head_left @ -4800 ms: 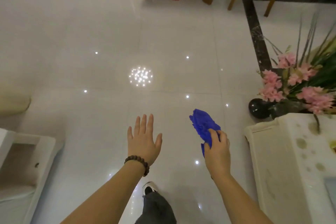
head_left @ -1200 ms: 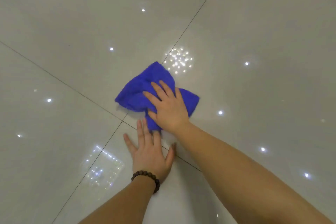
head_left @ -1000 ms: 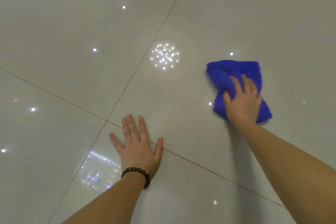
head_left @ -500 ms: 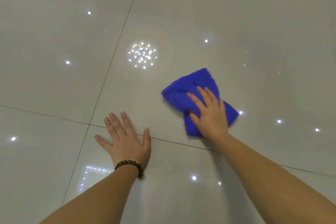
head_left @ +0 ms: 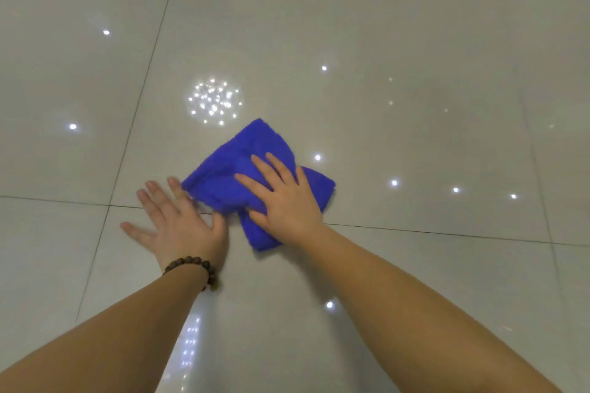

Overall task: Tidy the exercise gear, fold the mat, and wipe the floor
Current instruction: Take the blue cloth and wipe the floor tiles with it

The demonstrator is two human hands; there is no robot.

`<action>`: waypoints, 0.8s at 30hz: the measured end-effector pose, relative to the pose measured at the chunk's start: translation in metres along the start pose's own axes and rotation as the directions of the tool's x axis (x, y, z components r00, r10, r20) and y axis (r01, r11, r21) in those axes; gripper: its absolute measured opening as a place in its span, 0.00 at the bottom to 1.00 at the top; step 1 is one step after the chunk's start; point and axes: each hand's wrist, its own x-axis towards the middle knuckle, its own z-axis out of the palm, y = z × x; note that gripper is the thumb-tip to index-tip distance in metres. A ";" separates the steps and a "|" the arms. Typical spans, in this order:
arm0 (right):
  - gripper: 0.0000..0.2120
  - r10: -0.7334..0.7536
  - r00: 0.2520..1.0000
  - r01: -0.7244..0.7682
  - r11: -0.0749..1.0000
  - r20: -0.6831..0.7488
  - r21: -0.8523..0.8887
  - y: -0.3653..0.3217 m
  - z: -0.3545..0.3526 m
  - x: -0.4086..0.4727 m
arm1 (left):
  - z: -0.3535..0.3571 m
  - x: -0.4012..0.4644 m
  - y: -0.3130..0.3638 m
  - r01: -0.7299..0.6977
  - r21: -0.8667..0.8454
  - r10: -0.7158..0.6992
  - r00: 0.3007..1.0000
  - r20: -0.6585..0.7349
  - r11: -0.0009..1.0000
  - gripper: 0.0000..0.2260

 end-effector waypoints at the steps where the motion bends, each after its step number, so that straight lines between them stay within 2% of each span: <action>1: 0.30 -0.013 0.999 0.014 1.000 -0.045 0.011 0.025 -0.002 -0.007 | 0.000 0.000 0.000 0.001 -0.002 -0.001 1.000 -0.007 1.000 0.38; 2: 0.30 0.079 0.993 -0.077 0.997 -0.082 0.031 0.057 -0.001 -0.019 | 0.000 0.000 0.000 0.004 0.003 -0.004 1.000 -0.009 1.000 0.37; 3: 0.29 0.242 0.964 -0.239 0.970 -0.110 0.047 0.094 -0.002 -0.035 | 0.000 -0.001 0.001 0.003 0.016 -0.002 1.000 -0.015 1.000 0.37; 4: 0.30 0.425 0.896 -0.419 0.905 -0.129 0.070 0.134 -0.004 -0.056 | 0.000 -0.002 0.002 -0.002 0.029 0.003 1.000 -0.023 1.000 0.38; 5: 0.30 0.601 0.789 -0.592 0.799 -0.128 0.107 0.173 -0.008 -0.082 | 0.001 -0.003 0.002 -0.007 0.034 0.008 0.999 -0.031 0.999 0.38; 6: 0.29 0.753 0.651 -0.738 0.658 -0.100 0.152 0.204 -0.014 -0.111 | 0.001 -0.003 0.002 -0.014 0.029 0.015 0.999 -0.037 0.999 0.38; 8: 0.27 0.936 0.352 -0.914 0.340 0.016 0.219 0.231 -0.024 -0.161 | 0.001 -0.002 -0.001 -0.034 0.015 0.035 0.999 -0.035 0.999 0.39; 9: 0.27 0.964 0.258 -0.944 0.238 0.059 0.227 0.227 -0.024 -0.175 | -0.001 -0.002 -0.002 -0.050 0.018 0.051 0.998 -0.035 0.999 0.39; 10: 0.27 0.973 0.223 -0.955 0.205 0.065 0.214 0.213 -0.021 -0.181 | -0.002 -0.003 -0.003 -0.064 0.025 0.065 0.997 -0.034 0.998 0.40; 11: 0.27 0.963 0.264 -0.949 0.250 0.048 0.193 0.192 -0.014 -0.180 | -0.003 -0.007 -0.003 -0.071 0.028 0.071 0.997 -0.028 0.997 0.40; 13: 0.27 0.861 0.508 -0.850 0.508 -0.042 0.137 0.135 0.003 -0.168 | 0.002 -0.031 0.009 -0.081 0.017 0.081 0.996 -0.024 0.997 0.39; 15: 0.26 0.650 0.750 -0.649 0.759 -0.123 0.054 0.081 0.015 -0.154 | 0.017 -0.084 0.035 -0.133 -0.030 0.133 0.991 -0.007 0.991 0.36; 16: 0.27 0.516 0.852 -0.517 0.856 -0.090 0.010 0.063 0.015 -0.153 | 0.026 -0.116 0.051 -0.168 -0.055 0.170 0.985 0.029 0.984 0.36; 17: 0.28 0.372 0.928 -0.373 0.927 -0.036 -0.025 0.056 0.014 -0.159 | 0.036 -0.146 0.066 -0.196 -0.073 0.201 0.977 0.066 0.978 0.36; 18: 0.29 0.230 0.973 -0.229 0.973 0.020 -0.044 0.062 0.012 -0.169 | 0.044 -0.169 0.079 -0.211 -0.070 0.217 0.973 0.084 0.975 0.37; 19: 0.29 0.127 0.991 -0.125 0.991 0.037 -0.053 0.081 0.010 -0.181 | 0.048 -0.184 0.089 -0.206 -0.064 0.211 0.973 0.095 0.977 0.38; 20: 0.29 0.105 0.994 -0.105 0.993 0.013 -0.054 0.106 0.009 -0.197 | 0.052 -0.191 0.095 -0.189 -0.048 0.192 0.977 0.093 0.981 0.38; 21: 0.29 0.174 0.984 -0.175 0.983 -0.019 -0.046 0.140 0.012 -0.217 | 0.055 -0.193 0.098 -0.173 -0.016 0.173 0.981 0.084 0.985 0.38; 22: 0.29 0.313 0.948 -0.315 0.948 -0.054 -0.033 0.177 0.013 -0.240 | 0.057 -0.193 0.098 -0.162 0.015 0.160 0.985 0.069 0.987 0.37; 23: 0.30 0.476 0.874 -0.478 0.878 -0.095 0.002 0.215 0.013 -0.266 | 0.060 -0.193 0.097 -0.161 0.038 0.159 0.986 0.052 0.986 0.37; 24: 0.30 0.655 0.746 -0.652 0.755 -0.120 0.066 0.251 0.012 -0.293 | 0.060 -0.193 0.097 -0.164 0.054 0.162 0.986 0.034 0.985 0.37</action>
